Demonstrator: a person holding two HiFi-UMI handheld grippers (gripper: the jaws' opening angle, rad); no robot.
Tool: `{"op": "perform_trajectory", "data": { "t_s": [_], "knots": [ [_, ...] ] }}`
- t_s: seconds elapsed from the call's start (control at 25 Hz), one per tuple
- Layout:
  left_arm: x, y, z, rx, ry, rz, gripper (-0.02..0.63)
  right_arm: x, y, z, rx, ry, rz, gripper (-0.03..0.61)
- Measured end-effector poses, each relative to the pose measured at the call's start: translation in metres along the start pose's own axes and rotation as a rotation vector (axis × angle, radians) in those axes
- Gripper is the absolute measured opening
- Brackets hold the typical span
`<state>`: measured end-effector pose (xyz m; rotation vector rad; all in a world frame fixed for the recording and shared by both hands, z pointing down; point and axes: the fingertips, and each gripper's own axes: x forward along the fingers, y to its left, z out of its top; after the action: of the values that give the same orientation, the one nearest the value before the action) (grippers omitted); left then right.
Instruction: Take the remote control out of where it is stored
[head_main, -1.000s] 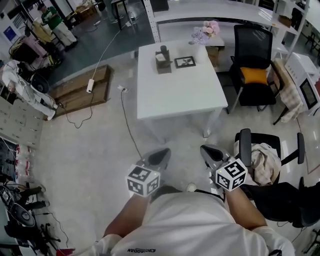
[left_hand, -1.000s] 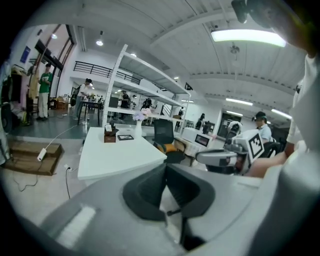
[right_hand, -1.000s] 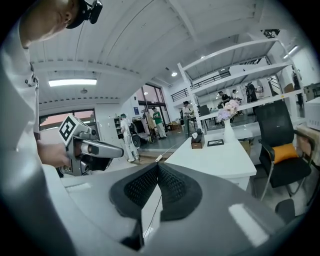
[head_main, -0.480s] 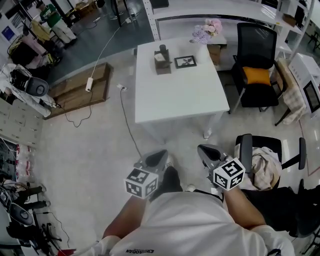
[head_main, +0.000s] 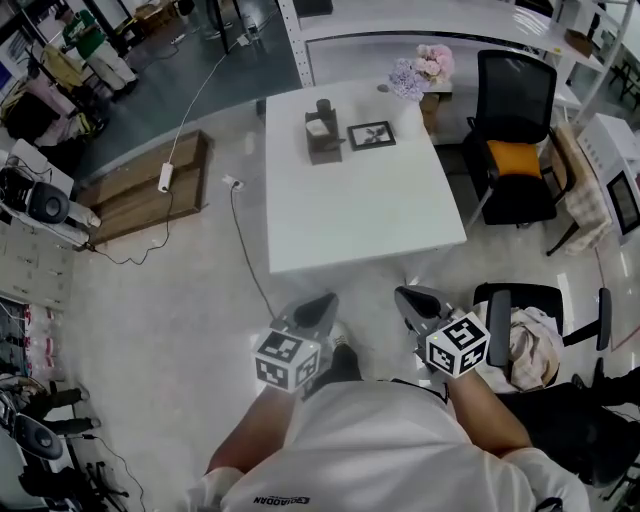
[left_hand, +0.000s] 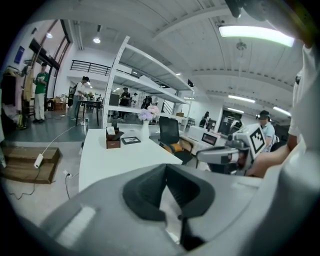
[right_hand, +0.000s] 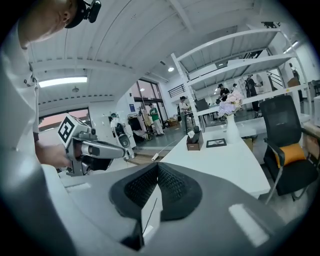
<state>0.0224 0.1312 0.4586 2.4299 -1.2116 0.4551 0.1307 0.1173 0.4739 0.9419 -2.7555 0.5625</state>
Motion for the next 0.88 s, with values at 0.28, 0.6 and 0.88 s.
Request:
{"op": "perform_trajectory", "data": {
  "t_s": [0.28, 0.6, 0.88],
  "knots": [
    [0.02, 0.064, 0.027, 0.011, 0.012, -0.028, 0.003, 0.064, -0.016, 0.032, 0.003, 0.016, -0.026, 0.006],
    [0.04, 0.134, 0.047, 0.029, 0.02, -0.059, 0.003, 0.13, -0.034, 0.052, 0.004, 0.035, -0.074, 0.006],
    [0.052, 0.176, 0.066, 0.071, 0.013, -0.089, 0.003, 0.168, -0.044, 0.075, -0.018, 0.039, -0.112, 0.006]
  ]
}}
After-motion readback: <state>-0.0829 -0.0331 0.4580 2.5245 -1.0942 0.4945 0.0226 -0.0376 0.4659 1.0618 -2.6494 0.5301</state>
